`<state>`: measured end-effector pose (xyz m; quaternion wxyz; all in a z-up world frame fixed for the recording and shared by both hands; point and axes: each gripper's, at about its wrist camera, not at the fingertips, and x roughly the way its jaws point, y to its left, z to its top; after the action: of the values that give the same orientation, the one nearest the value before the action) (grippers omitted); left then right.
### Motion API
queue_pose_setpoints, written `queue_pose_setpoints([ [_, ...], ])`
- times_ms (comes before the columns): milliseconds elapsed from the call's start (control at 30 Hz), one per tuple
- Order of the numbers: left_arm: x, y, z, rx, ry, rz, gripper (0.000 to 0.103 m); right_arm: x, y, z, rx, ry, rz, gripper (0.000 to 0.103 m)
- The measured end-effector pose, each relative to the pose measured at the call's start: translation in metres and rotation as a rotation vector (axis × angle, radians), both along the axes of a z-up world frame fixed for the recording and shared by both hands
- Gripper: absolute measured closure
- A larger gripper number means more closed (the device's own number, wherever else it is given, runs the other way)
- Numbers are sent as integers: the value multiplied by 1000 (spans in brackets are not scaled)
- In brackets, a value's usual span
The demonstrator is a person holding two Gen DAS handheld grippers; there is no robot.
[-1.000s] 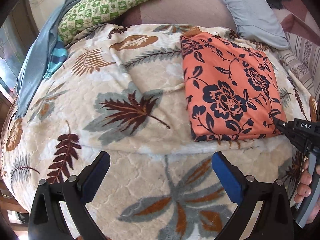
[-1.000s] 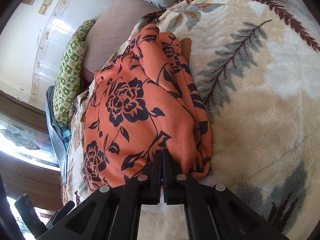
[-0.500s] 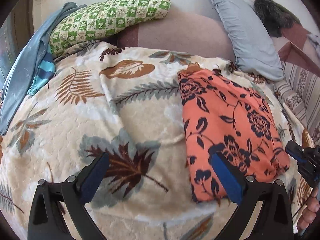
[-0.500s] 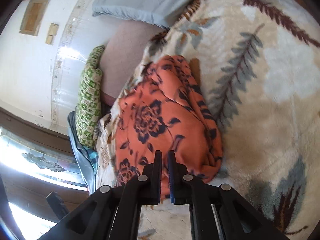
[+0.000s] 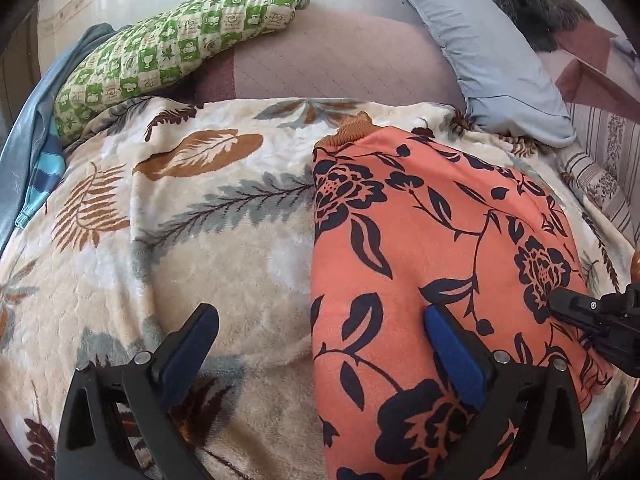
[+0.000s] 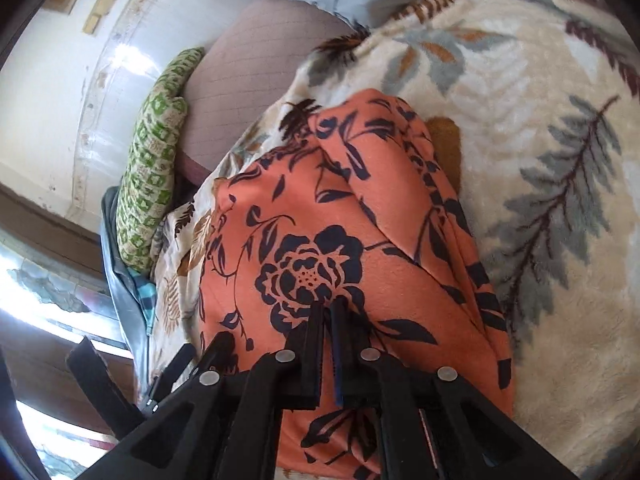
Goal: Fold small clothes
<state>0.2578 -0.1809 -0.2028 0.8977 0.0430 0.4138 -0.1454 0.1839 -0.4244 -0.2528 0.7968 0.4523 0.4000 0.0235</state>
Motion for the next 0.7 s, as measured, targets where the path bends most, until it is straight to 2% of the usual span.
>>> queue_pose_setpoints([
  [100, -4, -4, 5, 58, -29, -47, 1, 2, -1, -3, 8, -10, 0, 98],
  [300, -4, 0, 12, 64, -18, -59, 1, 5, 16, 6, -146, -30, 25, 98],
  [500, -9, -2, 17, 97, -33, -51, 1, 2, 12, 2, -114, -33, 13, 97],
  [700, -18, 3, 23, 131, -53, -39, 1, -3, 17, 6, -147, -25, 17, 97],
])
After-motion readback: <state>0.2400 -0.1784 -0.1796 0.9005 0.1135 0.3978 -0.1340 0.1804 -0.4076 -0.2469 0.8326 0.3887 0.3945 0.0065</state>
